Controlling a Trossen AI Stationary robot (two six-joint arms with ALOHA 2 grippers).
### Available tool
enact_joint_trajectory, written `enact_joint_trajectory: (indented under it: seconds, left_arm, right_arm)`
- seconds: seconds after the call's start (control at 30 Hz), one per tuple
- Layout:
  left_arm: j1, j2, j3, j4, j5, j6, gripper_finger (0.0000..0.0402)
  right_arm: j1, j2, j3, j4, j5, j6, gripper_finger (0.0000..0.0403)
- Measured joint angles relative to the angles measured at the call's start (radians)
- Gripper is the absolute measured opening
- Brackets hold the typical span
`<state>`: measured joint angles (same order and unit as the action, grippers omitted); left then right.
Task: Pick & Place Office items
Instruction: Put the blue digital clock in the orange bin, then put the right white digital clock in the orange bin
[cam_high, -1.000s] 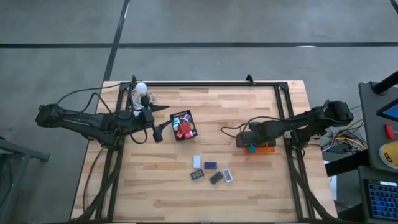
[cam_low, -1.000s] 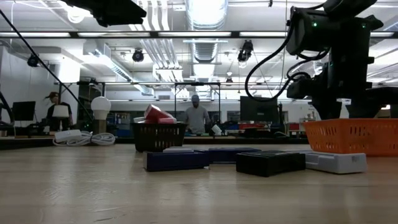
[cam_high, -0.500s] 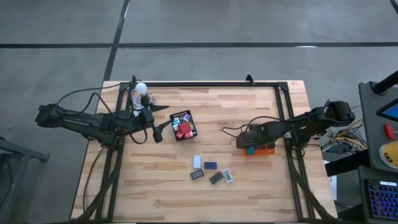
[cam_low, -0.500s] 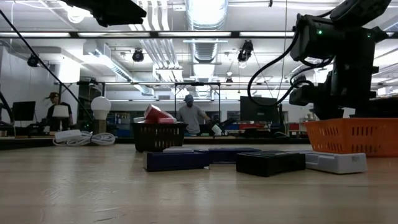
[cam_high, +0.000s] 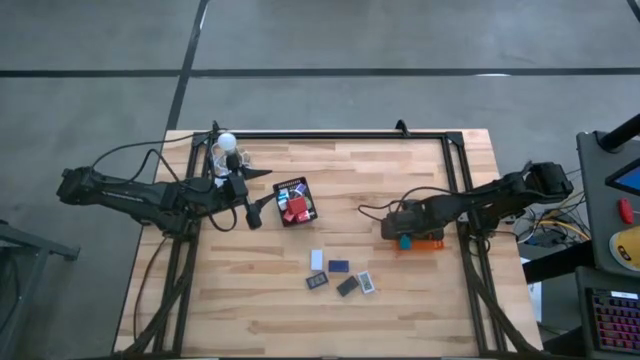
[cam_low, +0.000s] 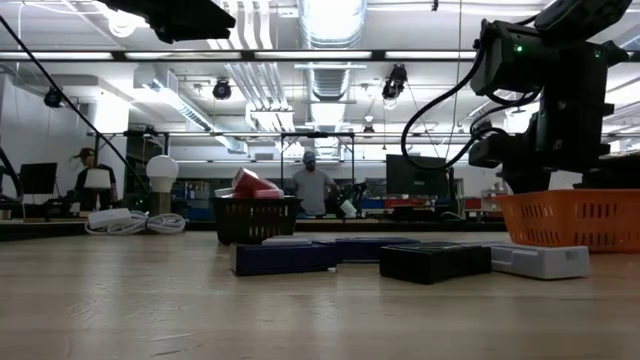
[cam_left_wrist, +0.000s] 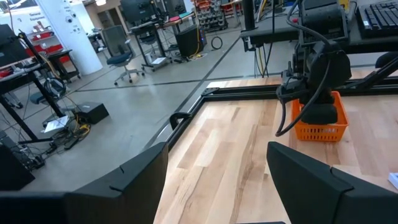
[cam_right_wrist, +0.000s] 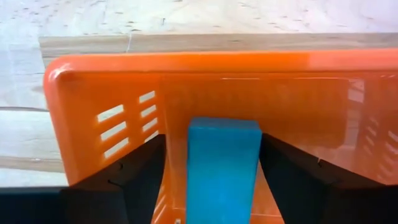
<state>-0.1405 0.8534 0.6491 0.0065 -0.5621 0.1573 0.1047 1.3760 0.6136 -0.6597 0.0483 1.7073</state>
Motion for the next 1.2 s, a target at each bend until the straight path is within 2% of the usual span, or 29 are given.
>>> enact_joint_trajectory:
  seconds: [0.3, 0.53, 0.87, 1.03, 1.2]
  left_arm:
    - [0.0, 0.0, 0.0, 0.0, 0.0, 0.0, 0.0275]
    - [0.0, 0.0, 0.0, 0.0, 0.0, 0.0, 0.0275]
    - [0.0, 0.0, 0.0, 0.0, 0.0, 0.0, 0.0275]
    - [0.0, 0.0, 0.0, 0.0, 0.0, 0.0, 0.0275]
    - [0.0, 0.0, 0.0, 0.0, 0.0, 0.0, 0.0275]
  right_arm:
    - [0.0, -0.012, 0.0, -0.021, 0.0, 0.042, 0.0263]
    - [0.0, -0.092, -0.001, -0.056, 0.007, 0.058, 0.0263]
    - [0.0, -0.243, 0.0, -0.086, 0.064, 0.015, 0.0263]
    - [0.017, -0.289, 0.006, -0.089, 0.089, -0.002, 0.0263]
    - [0.042, -0.298, 0.072, -0.123, 0.16, -0.031, 0.0263]
